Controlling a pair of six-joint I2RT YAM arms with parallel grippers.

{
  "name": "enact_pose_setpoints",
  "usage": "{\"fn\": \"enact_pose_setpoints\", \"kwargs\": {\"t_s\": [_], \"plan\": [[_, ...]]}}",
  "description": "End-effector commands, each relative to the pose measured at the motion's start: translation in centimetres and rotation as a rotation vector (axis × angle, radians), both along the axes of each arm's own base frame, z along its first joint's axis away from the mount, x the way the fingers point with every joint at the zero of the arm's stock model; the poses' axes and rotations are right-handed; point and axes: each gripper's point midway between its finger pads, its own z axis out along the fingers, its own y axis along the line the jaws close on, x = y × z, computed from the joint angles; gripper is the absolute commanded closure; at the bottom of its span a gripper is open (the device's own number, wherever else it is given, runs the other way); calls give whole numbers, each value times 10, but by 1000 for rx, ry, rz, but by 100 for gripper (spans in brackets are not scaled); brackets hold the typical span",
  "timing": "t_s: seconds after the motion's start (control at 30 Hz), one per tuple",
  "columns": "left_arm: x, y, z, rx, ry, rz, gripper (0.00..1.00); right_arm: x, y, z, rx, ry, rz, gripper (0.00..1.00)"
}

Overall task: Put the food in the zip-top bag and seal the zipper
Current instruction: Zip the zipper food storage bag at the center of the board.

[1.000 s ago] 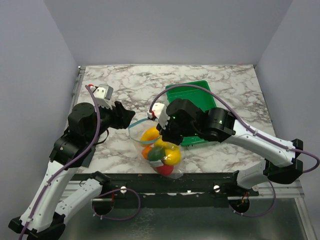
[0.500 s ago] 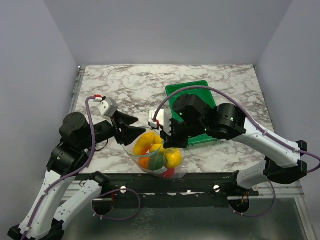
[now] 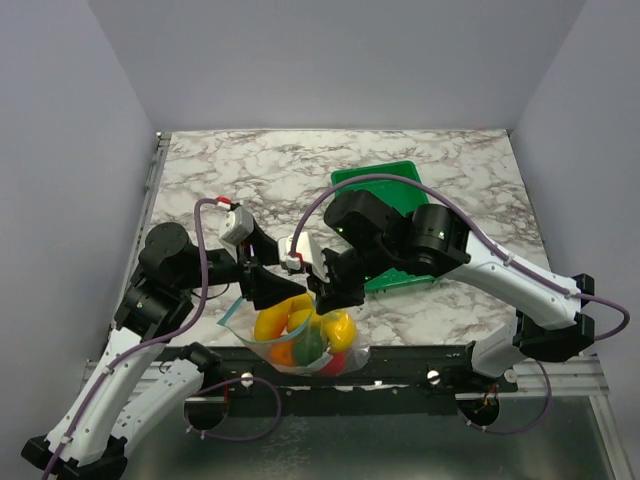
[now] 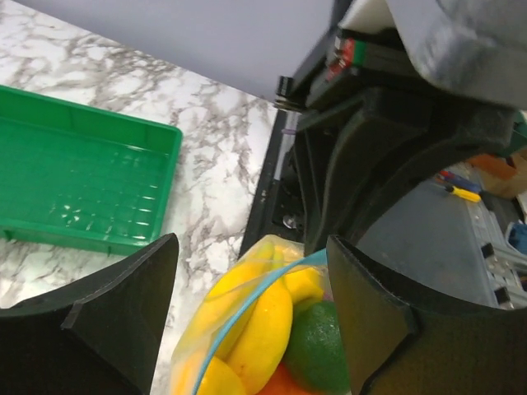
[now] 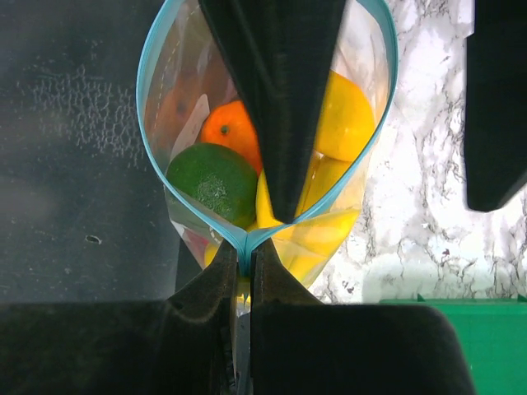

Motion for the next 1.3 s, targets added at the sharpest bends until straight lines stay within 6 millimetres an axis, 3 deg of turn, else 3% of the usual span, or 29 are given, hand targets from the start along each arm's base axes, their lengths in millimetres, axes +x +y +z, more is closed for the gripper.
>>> {"fn": "enact_pose_setpoints", "kwargs": {"t_s": [0.0,0.37,0.7,0.93,1.27], "plan": [[-33,-4,3,-32,-30,-160,25,-12,4,15,46,23,60,99],[-60,-5,-3,-33,-7,-273,26,-6,6,18,43,11,17,99],[-52,-10,-9,-24,2,-237,28,-10,6,16,27,43,14,99],[-41,-12,-7,-21,-21,-189,24,-20,7,10,-1,78,57,99],[-60,-11,-11,-16,22,-286,22,-21,10,20,30,71,55,99]]}}
